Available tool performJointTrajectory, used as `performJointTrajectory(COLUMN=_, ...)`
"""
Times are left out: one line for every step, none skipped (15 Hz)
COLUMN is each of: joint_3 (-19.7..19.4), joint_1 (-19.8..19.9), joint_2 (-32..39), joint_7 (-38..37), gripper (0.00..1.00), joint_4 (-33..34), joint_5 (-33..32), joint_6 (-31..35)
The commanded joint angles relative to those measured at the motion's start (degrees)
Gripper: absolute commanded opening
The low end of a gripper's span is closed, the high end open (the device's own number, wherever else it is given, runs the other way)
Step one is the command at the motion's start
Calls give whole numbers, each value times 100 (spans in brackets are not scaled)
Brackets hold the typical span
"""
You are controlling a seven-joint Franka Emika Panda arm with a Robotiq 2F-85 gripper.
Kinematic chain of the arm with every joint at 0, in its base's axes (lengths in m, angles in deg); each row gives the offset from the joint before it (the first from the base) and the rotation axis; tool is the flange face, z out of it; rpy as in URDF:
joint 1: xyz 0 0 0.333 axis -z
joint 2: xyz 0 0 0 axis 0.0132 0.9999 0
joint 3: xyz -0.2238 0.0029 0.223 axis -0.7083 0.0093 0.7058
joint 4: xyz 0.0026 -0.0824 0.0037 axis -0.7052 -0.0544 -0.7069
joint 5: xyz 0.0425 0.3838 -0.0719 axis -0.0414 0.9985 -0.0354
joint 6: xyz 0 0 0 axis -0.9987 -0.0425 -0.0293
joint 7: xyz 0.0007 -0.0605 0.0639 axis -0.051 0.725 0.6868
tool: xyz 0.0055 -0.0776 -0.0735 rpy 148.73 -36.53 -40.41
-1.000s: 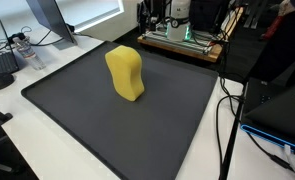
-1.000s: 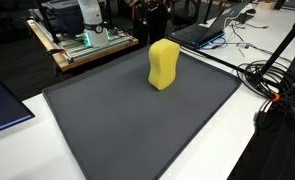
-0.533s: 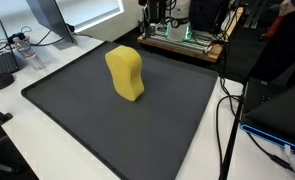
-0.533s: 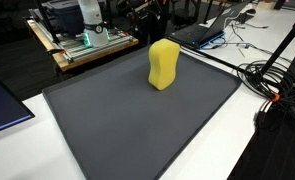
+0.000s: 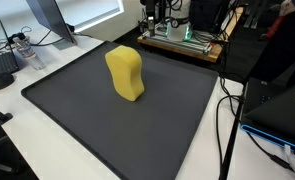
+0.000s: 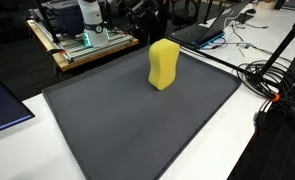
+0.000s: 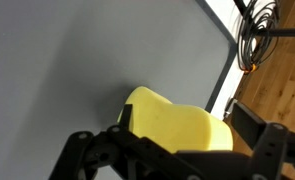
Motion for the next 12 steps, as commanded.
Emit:
performJointTrajectory(joint_3=-601, joint_1=-840, joint_2=1279, joint_7=1, gripper=100, joint_4=-479, joint_5=234, joint_6=-878)
performJointTrajectory(joint_3=-828, joint_1=-1155, joint_2=1520, joint_7=6, gripper=100, joint_4=-535, joint_5=325, joint_6=-1157)
performJointTrajectory(joint_3=-1124, joint_1=-1534, joint_2=1797, joint_7=15, gripper=100, joint_4=-599, joint_5=438, joint_6=-1469)
performJointTrajectory(joint_3=-1530, joint_1=-2030, joint_2=2063, joint_7=-1, gripper=100, joint_4=-636, joint_5=570, joint_6=-1785)
performJointTrajectory(joint_3=-1889, joint_1=-2448, joint_2=2134, joint_7=0, gripper=100, joint_4=-671, joint_5=814, joint_6=-1917)
performJointTrajectory(joint_3=-2231, joint_1=-2865, joint_2=2119, joint_7=-66, gripper=100, joint_4=-671, joint_5=1083, joint_6=-1953)
performJointTrajectory(joint_3=-1952, joint_1=-2638, joint_2=1750, joint_7=-240, gripper=100, joint_4=-655, joint_5=1468, joint_6=-1611)
performJointTrajectory(joint_3=-2187, joint_1=-2958, joint_2=1859, joint_7=-237, gripper=100, joint_4=-664, joint_5=1776, joint_6=-1657)
performJointTrajectory(joint_3=-2327, joint_1=-3180, joint_2=1896, joint_7=-220, gripper=100, joint_4=-669, joint_5=2130, joint_6=-1692)
performJointTrajectory(joint_3=-2476, joint_1=-3439, joint_2=1903, joint_7=-153, gripper=100, joint_4=-700, joint_5=2546, joint_6=-1765)
performJointTrajectory(joint_3=-2628, joint_1=-3709, joint_2=1859, joint_7=-195, gripper=100, joint_4=-688, joint_5=2921, joint_6=-1812)
performJointTrajectory(joint_3=-2794, joint_1=-4013, joint_2=1836, joint_7=-197, gripper=100, joint_4=-677, joint_5=3338, joint_6=-1922)
